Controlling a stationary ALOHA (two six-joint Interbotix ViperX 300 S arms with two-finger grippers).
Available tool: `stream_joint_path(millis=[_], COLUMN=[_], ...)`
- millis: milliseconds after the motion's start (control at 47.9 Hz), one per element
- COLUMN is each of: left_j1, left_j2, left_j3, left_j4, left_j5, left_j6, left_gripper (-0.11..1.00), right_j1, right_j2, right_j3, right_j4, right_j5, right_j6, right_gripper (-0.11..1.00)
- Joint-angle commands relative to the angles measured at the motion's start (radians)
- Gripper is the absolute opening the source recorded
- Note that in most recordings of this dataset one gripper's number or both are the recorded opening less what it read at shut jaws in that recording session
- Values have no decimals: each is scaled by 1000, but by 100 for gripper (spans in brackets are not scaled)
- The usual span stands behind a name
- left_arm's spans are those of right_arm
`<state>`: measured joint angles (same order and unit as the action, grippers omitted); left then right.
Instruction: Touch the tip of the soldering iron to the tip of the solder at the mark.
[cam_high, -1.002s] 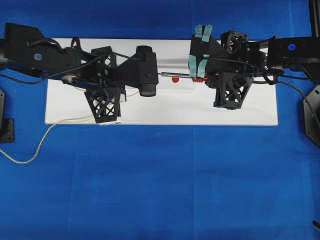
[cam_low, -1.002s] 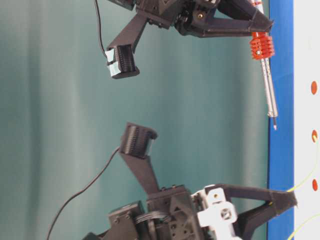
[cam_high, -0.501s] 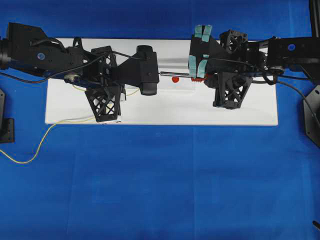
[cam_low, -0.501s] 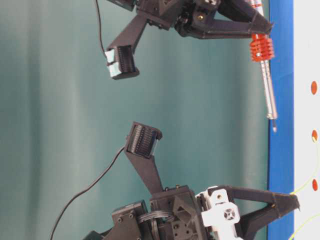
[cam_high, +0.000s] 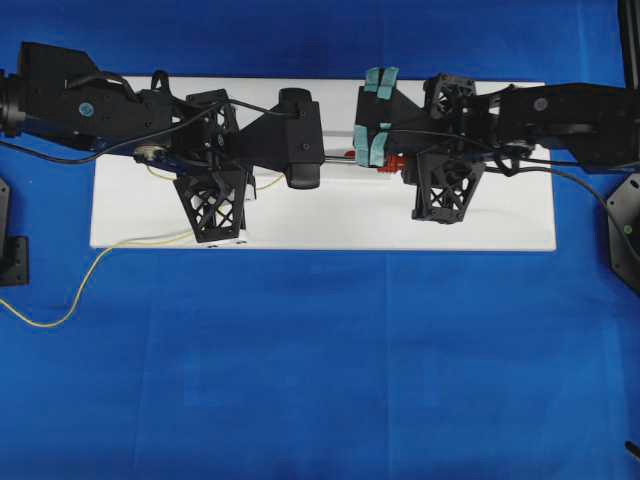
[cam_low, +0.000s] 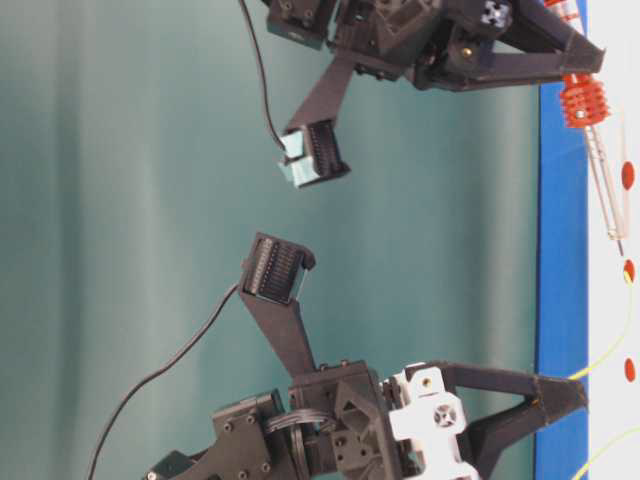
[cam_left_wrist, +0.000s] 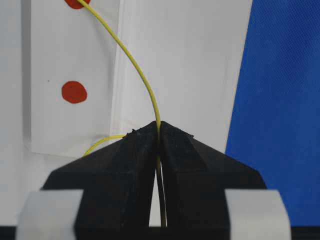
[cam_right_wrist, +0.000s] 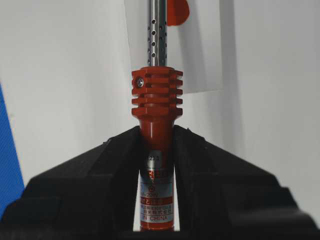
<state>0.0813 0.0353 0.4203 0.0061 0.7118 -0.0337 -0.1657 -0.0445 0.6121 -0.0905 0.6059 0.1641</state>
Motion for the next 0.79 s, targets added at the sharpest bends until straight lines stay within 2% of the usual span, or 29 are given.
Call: stream_joint_path(millis=[0, 772], left_j1=[2, 2], left_j2=[-12, -11], left_j3=[-26, -32], left_j4=[2, 2], left_j5=[5, 18], left_j6=[2, 3], left_gripper=[1, 1], right_j1=[0, 0], right_j2=[0, 21], right_j3=[-29, -46], right_j4=[-3, -5], right_j5=[-6, -2], right_j6=[-2, -8], right_gripper=[6, 6])
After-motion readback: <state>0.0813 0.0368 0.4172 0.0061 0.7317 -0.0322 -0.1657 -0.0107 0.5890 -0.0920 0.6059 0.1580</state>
